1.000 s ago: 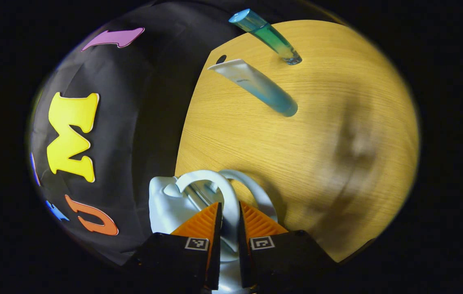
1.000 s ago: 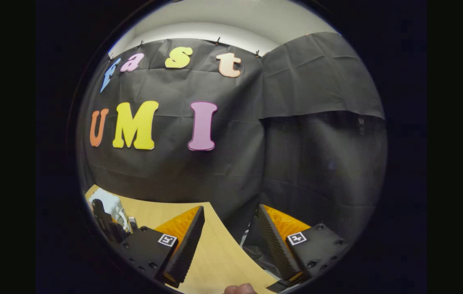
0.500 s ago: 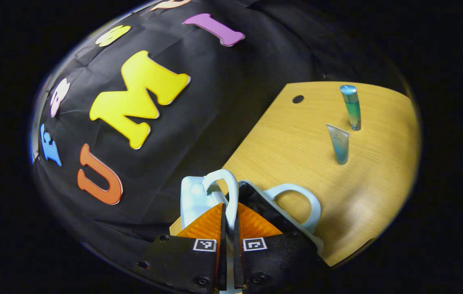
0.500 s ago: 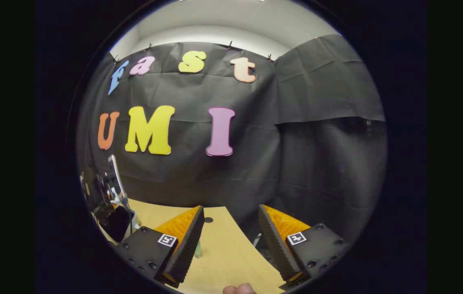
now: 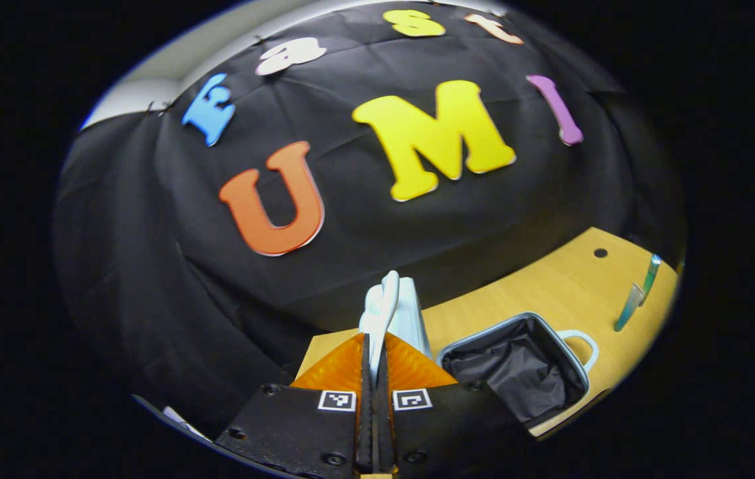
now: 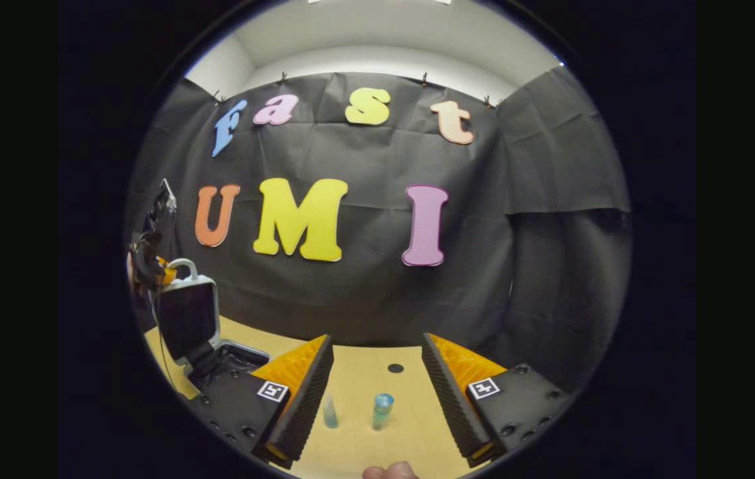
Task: First open the suitcase, pack the skin care products into it, and then close the suitcase.
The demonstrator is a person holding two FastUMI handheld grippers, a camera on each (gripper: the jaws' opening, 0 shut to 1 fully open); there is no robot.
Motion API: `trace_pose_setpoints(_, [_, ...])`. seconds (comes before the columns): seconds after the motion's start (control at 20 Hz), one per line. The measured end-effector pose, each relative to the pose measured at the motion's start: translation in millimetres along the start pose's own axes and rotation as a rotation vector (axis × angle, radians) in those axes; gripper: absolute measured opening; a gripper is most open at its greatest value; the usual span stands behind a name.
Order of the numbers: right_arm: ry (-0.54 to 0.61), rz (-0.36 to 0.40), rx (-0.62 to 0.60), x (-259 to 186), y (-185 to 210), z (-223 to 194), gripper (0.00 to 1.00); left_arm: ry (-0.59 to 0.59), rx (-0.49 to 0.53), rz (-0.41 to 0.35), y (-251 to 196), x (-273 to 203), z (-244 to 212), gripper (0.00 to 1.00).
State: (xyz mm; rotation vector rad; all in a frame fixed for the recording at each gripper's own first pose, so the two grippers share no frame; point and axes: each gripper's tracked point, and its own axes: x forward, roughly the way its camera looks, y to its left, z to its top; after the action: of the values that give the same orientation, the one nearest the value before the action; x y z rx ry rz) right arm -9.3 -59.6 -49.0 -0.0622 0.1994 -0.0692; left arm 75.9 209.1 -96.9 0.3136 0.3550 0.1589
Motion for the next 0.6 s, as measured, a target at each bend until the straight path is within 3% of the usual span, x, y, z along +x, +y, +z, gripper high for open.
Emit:
trace_pose_setpoints(0.3, [0.018,0.08,-0.047,1,51,6,0.8,0.064,-0.165,0.08,90,32,-84,0.06])
trace_pose_setpoints(0.6, [0.074,0.103,-0.065,7,85,-1,0.8,0.184,-0.413,0.079,114,66,-177,0.07])
